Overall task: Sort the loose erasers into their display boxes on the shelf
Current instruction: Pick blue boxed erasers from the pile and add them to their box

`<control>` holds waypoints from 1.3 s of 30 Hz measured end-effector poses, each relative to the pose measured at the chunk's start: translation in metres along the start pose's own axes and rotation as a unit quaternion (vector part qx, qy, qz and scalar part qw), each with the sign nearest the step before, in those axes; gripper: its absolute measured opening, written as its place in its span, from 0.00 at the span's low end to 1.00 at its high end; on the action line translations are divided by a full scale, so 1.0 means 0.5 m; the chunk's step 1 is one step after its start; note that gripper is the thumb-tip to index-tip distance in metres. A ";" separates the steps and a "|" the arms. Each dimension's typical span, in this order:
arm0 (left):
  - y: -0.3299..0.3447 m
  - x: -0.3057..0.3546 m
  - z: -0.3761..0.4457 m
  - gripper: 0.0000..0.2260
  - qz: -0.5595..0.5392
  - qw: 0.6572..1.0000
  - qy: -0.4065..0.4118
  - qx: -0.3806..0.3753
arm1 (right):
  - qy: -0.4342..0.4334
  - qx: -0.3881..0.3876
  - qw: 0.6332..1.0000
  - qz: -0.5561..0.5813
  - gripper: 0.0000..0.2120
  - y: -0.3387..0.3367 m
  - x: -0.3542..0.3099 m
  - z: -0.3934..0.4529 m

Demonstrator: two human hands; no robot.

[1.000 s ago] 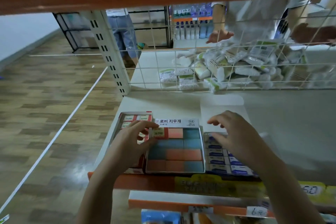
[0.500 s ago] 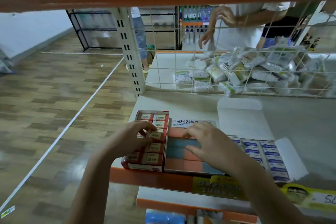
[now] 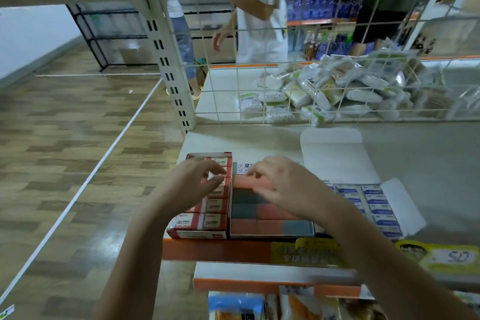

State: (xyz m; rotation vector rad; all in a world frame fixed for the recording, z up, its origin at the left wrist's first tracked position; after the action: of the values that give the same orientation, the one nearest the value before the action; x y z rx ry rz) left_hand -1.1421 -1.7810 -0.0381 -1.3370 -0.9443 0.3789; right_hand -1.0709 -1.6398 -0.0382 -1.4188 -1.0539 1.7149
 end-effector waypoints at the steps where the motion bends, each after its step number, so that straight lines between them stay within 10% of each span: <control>1: -0.008 0.019 0.010 0.12 0.008 1.000 0.014 0.014 | 0.006 0.014 1.000 -0.006 0.14 -0.011 0.007 0.005; 7: -0.009 0.178 0.107 0.17 0.041 0.988 0.109 0.104 | 0.081 0.089 0.990 -0.072 0.18 -0.113 0.099 -0.014; 18: 0.131 0.647 0.260 0.23 0.168 0.948 0.267 0.029 | 0.335 0.136 0.925 -0.115 0.22 -0.301 0.437 -0.351; 39: 0.457 1.093 0.451 0.16 0.214 0.931 0.295 -0.030 | 0.492 0.189 0.849 -0.029 0.22 -0.397 0.852 -0.732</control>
State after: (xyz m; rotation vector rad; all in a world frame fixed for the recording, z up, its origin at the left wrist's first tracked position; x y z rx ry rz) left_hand -0.9269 -1.1856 -0.0663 -1.5881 -0.1582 0.2505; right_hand -0.7915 -1.1152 -0.0812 -1.6441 -0.1633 0.8262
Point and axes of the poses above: each hand's wrist, its own z-axis towards the middle knuckle, its own y-axis out of the palm, x = y × z, the point moved 6 cm from there along z, towards the middle knuckle, and after that the axes turned 4 degrees about z, right-handed, at the moved point
